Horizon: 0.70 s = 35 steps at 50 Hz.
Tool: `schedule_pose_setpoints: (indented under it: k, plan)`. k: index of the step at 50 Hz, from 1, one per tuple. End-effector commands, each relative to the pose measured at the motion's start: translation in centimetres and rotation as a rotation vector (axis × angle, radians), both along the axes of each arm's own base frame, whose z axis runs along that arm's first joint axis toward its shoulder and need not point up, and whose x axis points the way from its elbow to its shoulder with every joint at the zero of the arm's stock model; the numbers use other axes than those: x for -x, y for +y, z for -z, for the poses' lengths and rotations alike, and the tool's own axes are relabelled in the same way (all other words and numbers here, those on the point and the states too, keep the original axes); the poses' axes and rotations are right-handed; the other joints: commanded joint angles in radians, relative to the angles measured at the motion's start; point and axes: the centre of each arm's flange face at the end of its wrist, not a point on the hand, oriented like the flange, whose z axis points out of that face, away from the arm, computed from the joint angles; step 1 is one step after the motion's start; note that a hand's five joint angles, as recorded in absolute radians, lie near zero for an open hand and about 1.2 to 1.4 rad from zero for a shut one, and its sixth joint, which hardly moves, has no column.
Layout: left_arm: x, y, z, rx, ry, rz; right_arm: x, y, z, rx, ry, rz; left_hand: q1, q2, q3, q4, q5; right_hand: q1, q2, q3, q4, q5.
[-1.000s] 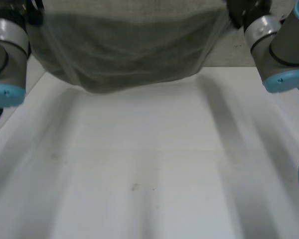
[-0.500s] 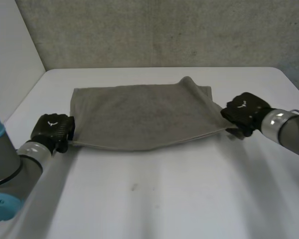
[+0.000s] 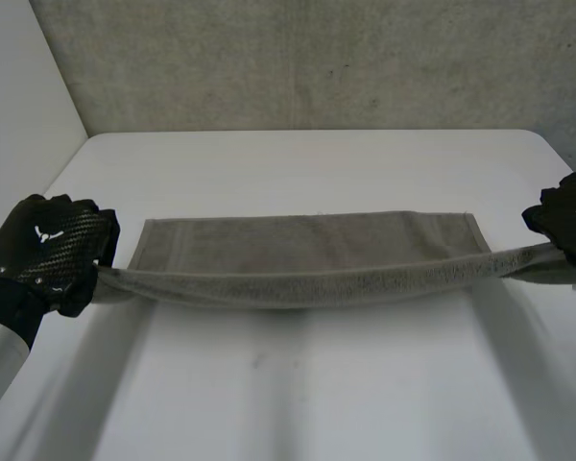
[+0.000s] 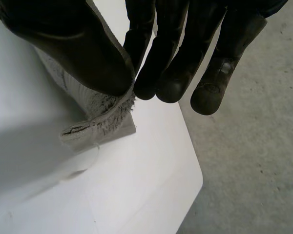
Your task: Fold the towel.
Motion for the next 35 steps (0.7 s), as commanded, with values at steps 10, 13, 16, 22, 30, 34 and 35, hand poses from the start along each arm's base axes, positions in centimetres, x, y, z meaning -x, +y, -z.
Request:
schedule_pose_setpoints:
  k: [10, 13, 16, 22, 30, 34, 35]
  plan:
    - [1.4, -7.2, 3.5, -0.062, -0.036, 0.011, -0.5, -5.3, 5.1, -0.123, 0.117, -0.105, 0.197, 0.177, 0.179, 0.178, 0.188, 0.064, 0.065, 0.058, 0.057, 0.047]
    - [1.8, -9.0, 4.6, -0.087, -0.040, 0.013, -1.2, -6.2, 6.2, -0.149, 0.119, -0.129, 0.197, 0.177, 0.179, 0.178, 0.188, 0.064, 0.065, 0.058, 0.057, 0.047]
    - [2.3, -10.7, 5.7, -0.106, -0.044, 0.020, -2.2, -7.0, 6.9, -0.149, 0.129, -0.156, 0.197, 0.177, 0.179, 0.178, 0.188, 0.064, 0.065, 0.058, 0.057, 0.047]
    - [4.2, -14.6, 8.0, -0.122, -0.049, 0.041, -3.0, -11.0, 8.8, -0.048, 0.127, -0.151, 0.197, 0.177, 0.179, 0.178, 0.188, 0.064, 0.065, 0.058, 0.057, 0.047]
    - [5.3, -18.0, 9.5, -0.098, -0.057, -0.012, -4.5, -14.6, 10.6, 0.045, 0.104, -0.178, 0.197, 0.177, 0.179, 0.178, 0.188, 0.064, 0.065, 0.058, 0.057, 0.047]
    - [5.6, -19.6, 9.9, -0.077, -0.054, -0.028, -5.0, -16.3, 11.8, 0.068, 0.102, -0.195, 0.197, 0.177, 0.179, 0.178, 0.188, 0.064, 0.065, 0.058, 0.057, 0.047]
    - [5.6, -19.6, 9.9, -0.077, -0.054, -0.028, -5.0, -16.3, 11.8, 0.068, 0.102, -0.196, 0.197, 0.177, 0.179, 0.178, 0.188, 0.064, 0.065, 0.058, 0.057, 0.047]
